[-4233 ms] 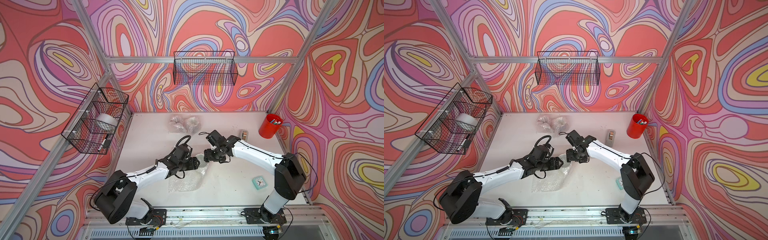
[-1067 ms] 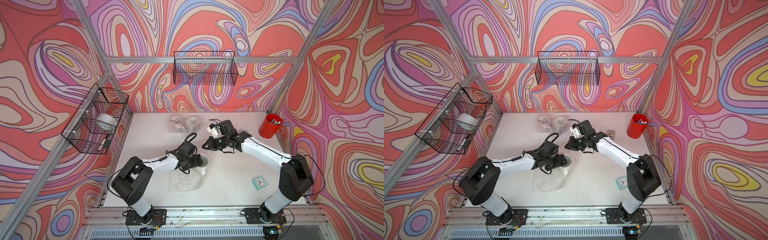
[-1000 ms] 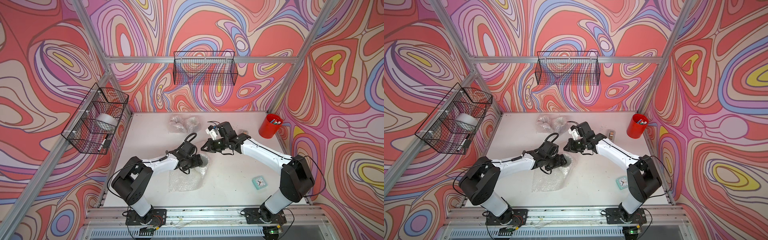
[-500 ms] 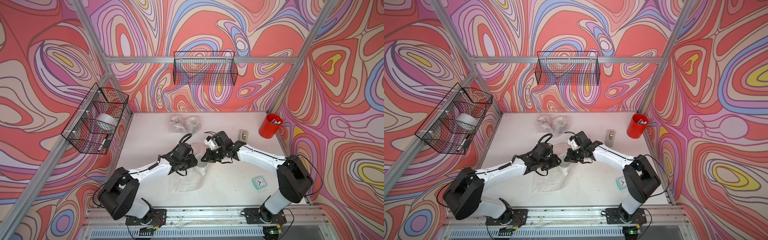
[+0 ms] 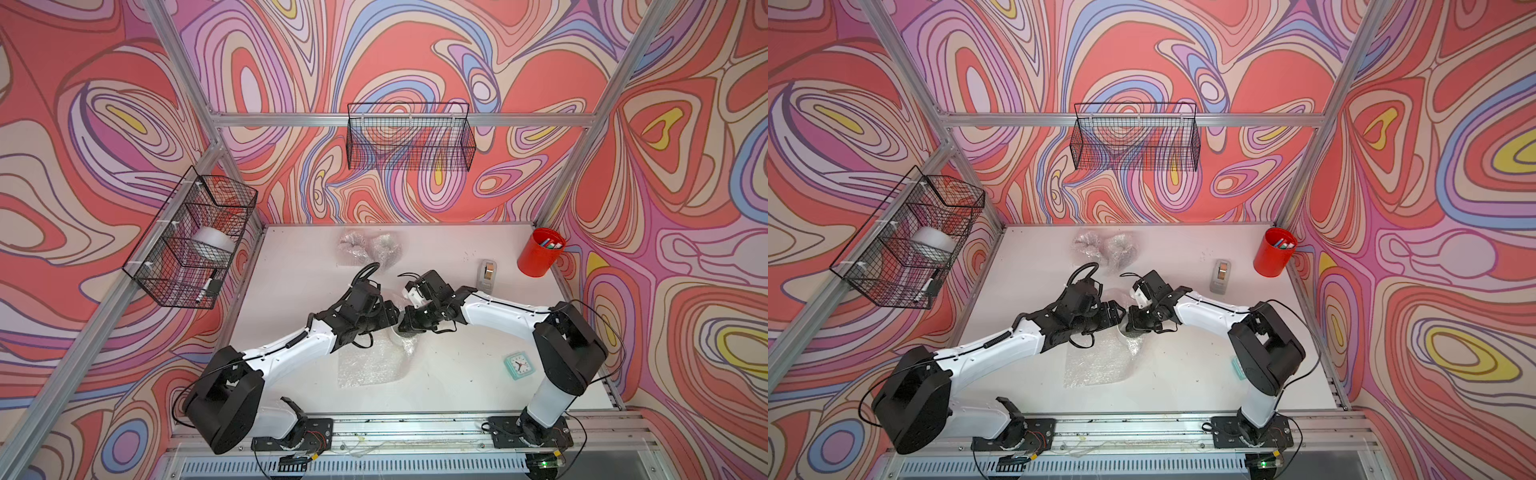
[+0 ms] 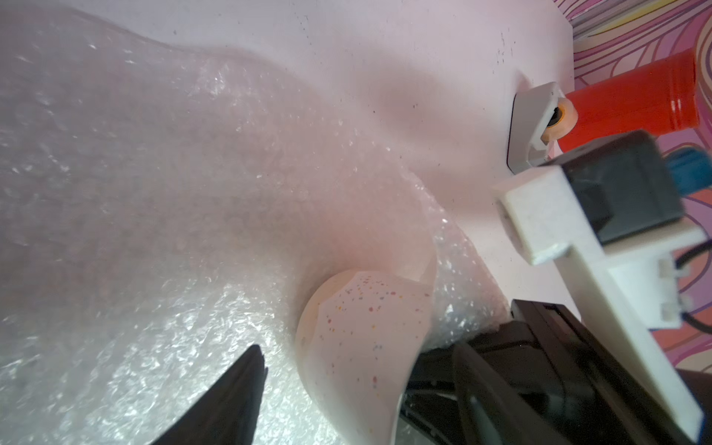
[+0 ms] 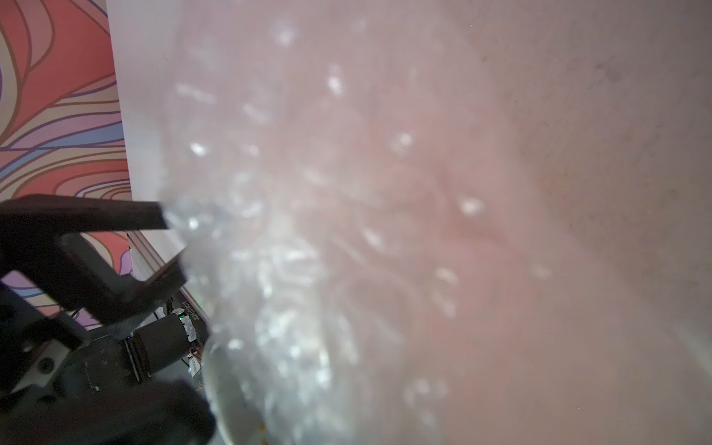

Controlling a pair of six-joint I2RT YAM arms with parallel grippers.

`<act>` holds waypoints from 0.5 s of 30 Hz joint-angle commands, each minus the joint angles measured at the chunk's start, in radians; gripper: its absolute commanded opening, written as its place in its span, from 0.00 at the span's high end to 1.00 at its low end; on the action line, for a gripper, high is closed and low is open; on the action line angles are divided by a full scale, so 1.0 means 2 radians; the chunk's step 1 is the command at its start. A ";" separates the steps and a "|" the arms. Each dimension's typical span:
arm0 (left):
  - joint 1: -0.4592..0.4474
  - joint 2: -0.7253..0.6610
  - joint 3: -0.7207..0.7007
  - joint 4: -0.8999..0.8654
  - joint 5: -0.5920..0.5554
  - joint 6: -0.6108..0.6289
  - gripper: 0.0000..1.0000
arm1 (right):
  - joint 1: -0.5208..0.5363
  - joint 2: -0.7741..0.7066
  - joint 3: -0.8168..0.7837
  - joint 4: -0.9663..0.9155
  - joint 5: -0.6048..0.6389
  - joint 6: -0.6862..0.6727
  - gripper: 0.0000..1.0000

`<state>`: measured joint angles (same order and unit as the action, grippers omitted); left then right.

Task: Wrap mugs in bubble wrap
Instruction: Wrap the mug in bubble wrap.

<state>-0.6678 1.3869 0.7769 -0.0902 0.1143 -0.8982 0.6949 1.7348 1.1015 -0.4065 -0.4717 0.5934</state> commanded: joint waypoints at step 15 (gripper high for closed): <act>-0.001 0.062 -0.009 0.039 0.017 -0.008 0.23 | 0.004 -0.070 0.009 0.015 0.003 -0.006 0.80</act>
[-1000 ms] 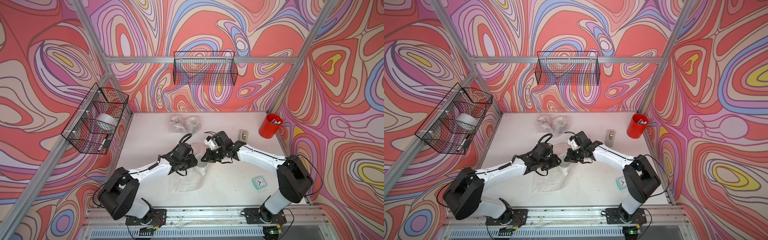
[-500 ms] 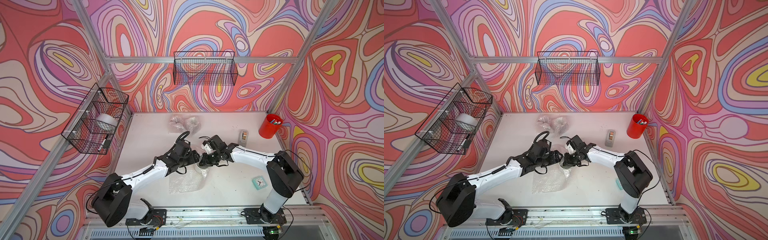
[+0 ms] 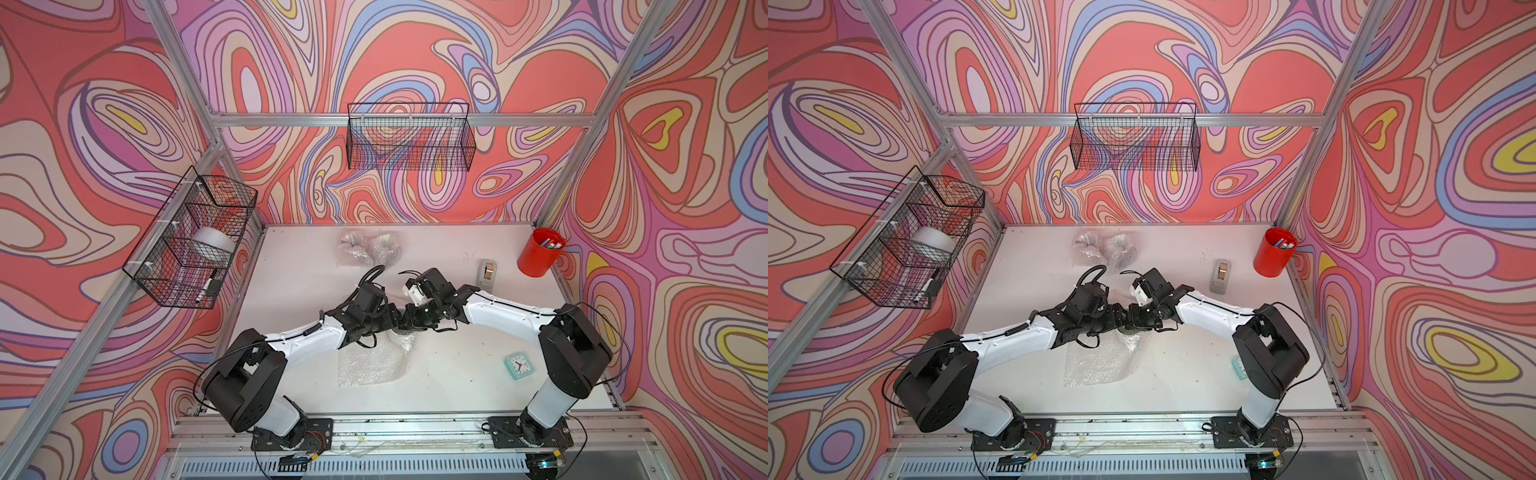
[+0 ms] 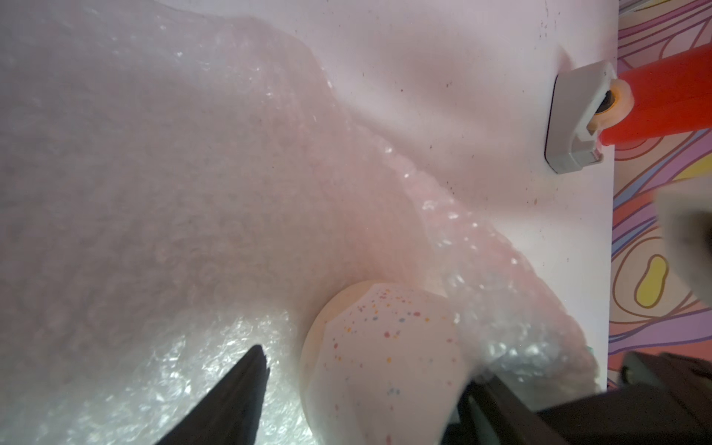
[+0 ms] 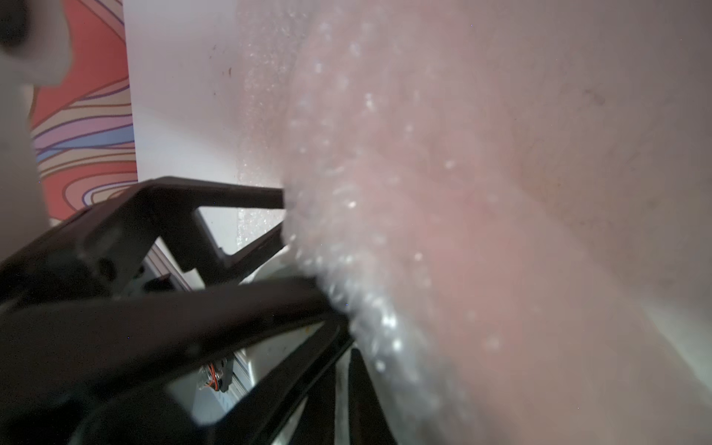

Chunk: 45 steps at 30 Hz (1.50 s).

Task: Wrap mugs in bubble wrap
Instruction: Wrap the mug in bubble wrap.

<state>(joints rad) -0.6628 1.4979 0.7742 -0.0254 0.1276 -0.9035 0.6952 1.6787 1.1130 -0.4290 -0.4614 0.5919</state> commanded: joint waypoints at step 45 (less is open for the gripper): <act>0.144 -0.089 -0.012 -0.182 -0.046 0.083 0.20 | 0.021 0.071 0.101 -0.167 0.229 -0.056 0.53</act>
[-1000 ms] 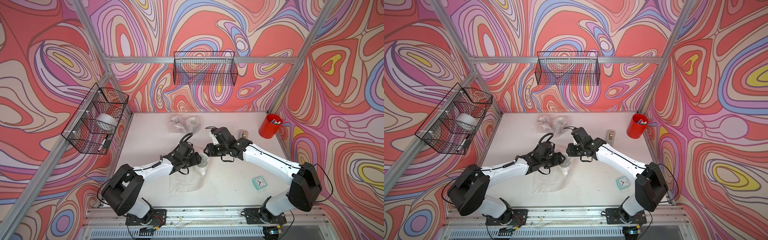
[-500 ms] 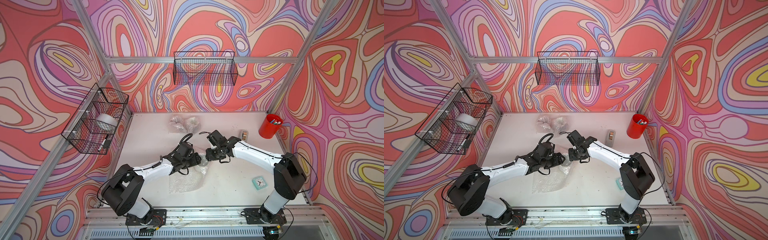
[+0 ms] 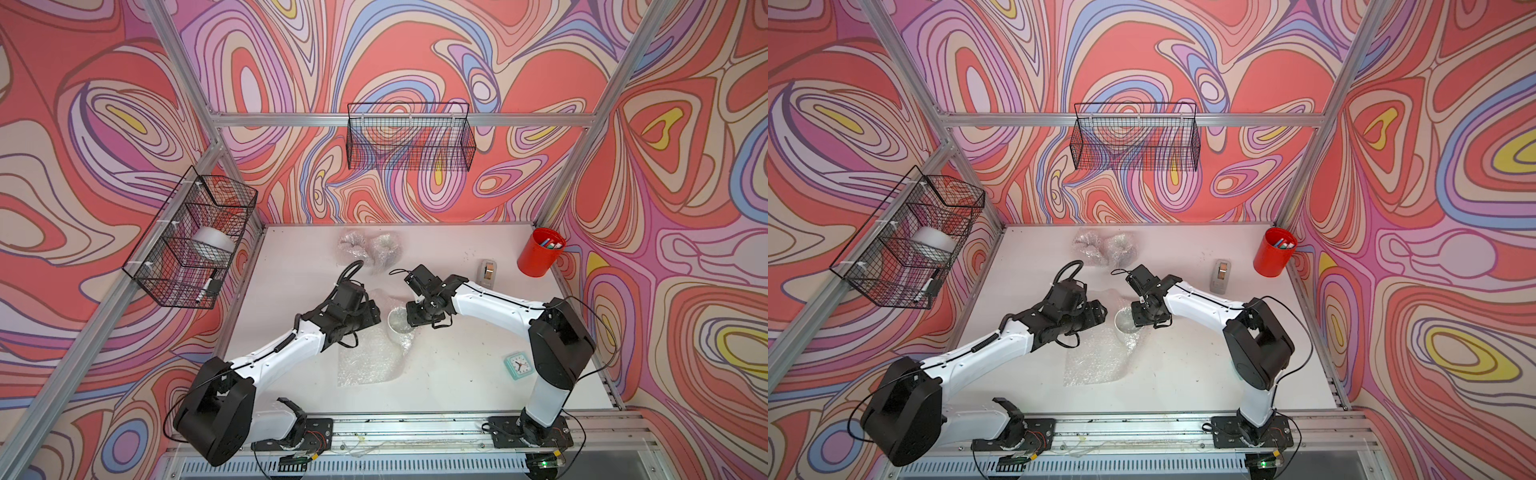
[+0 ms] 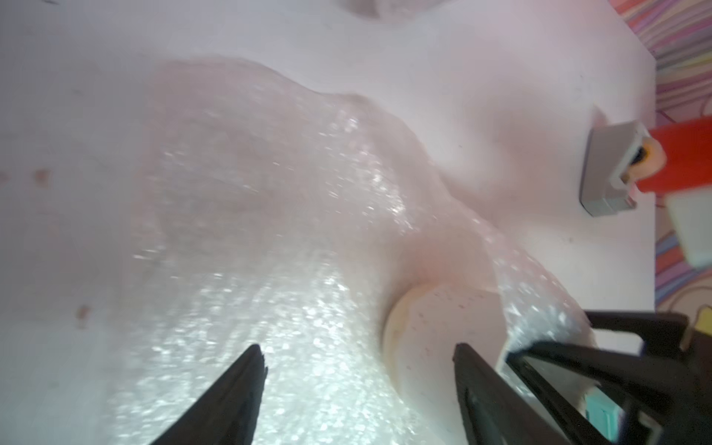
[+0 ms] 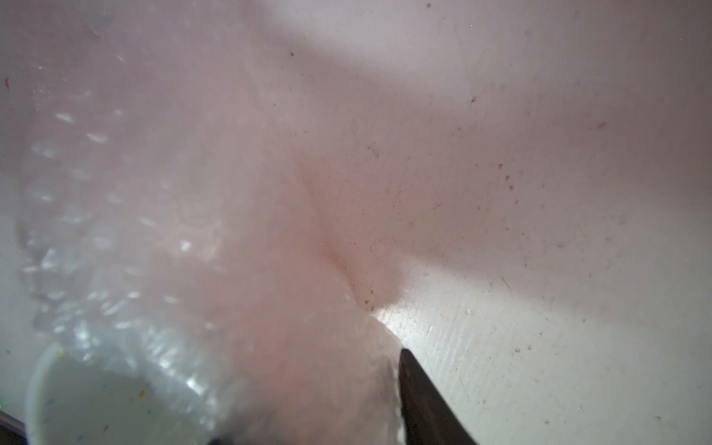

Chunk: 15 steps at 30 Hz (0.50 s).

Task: Wrap mugs in bubble wrap
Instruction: Wrap the mug in bubble wrap.

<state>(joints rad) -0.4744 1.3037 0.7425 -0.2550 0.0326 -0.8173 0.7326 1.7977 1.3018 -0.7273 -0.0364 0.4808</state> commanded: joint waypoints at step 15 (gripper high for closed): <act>0.141 0.223 0.177 -0.118 0.051 0.200 0.36 | 0.004 0.024 0.025 -0.023 0.018 -0.005 0.55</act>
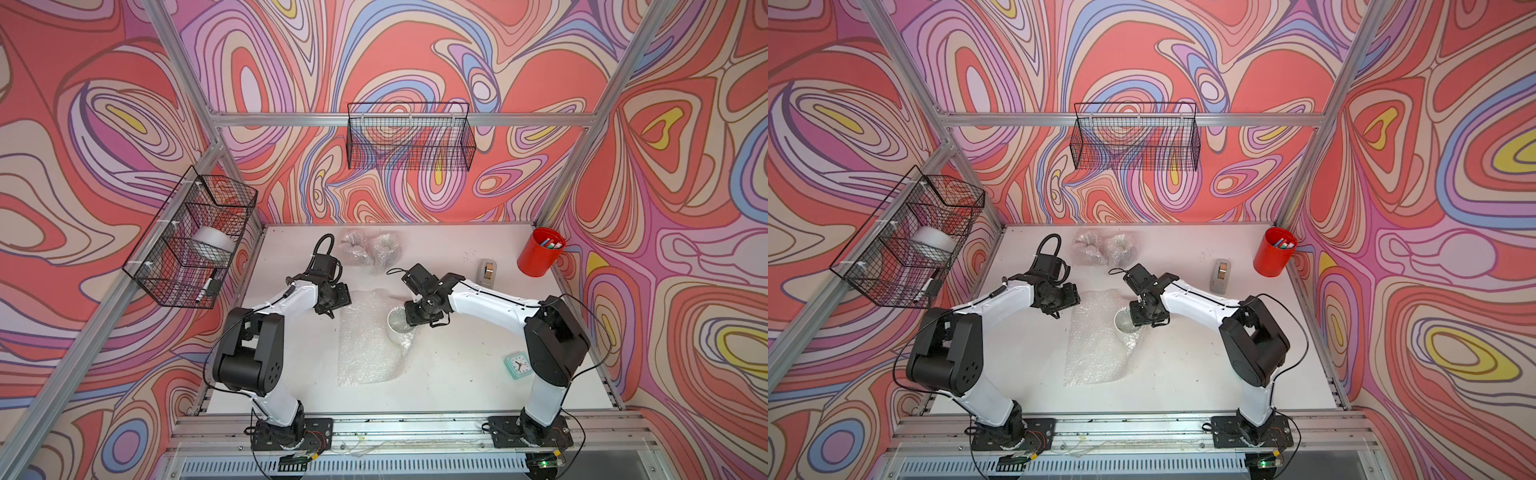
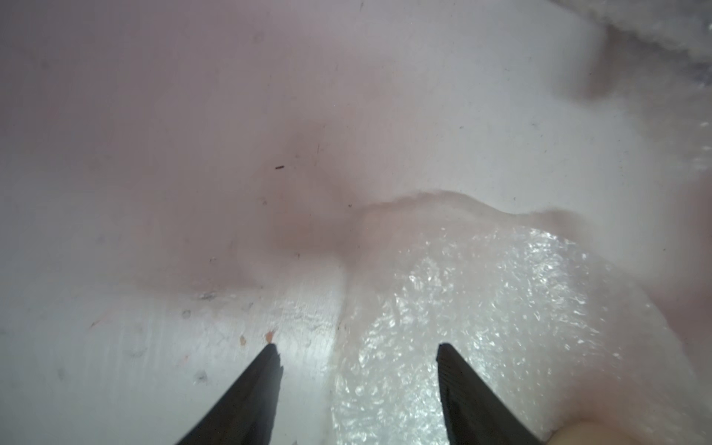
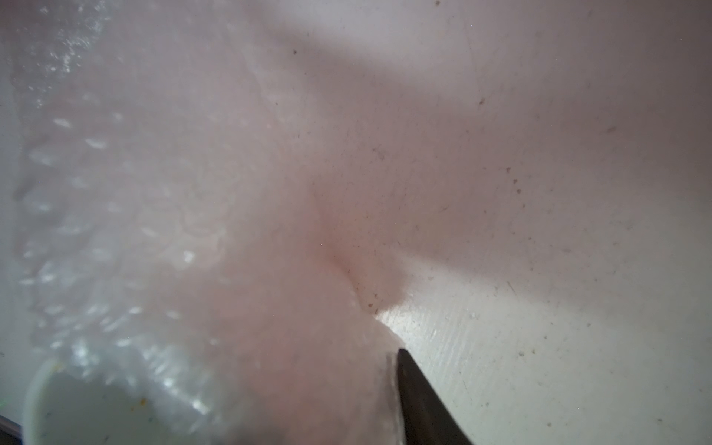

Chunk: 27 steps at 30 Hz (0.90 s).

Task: Wrap mugs in bubble wrap
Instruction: Wrap the mug in bubble wrap.

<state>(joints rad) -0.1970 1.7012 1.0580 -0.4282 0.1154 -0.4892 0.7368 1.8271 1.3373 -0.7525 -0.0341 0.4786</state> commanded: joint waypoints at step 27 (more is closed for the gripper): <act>0.003 0.101 0.038 0.000 0.057 0.039 0.81 | 0.004 0.008 0.013 -0.023 0.016 0.006 0.55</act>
<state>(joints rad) -0.1940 1.8645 1.1454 -0.3904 0.1928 -0.4187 0.7406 1.8290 1.3449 -0.7670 -0.0303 0.4850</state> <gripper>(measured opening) 0.237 0.449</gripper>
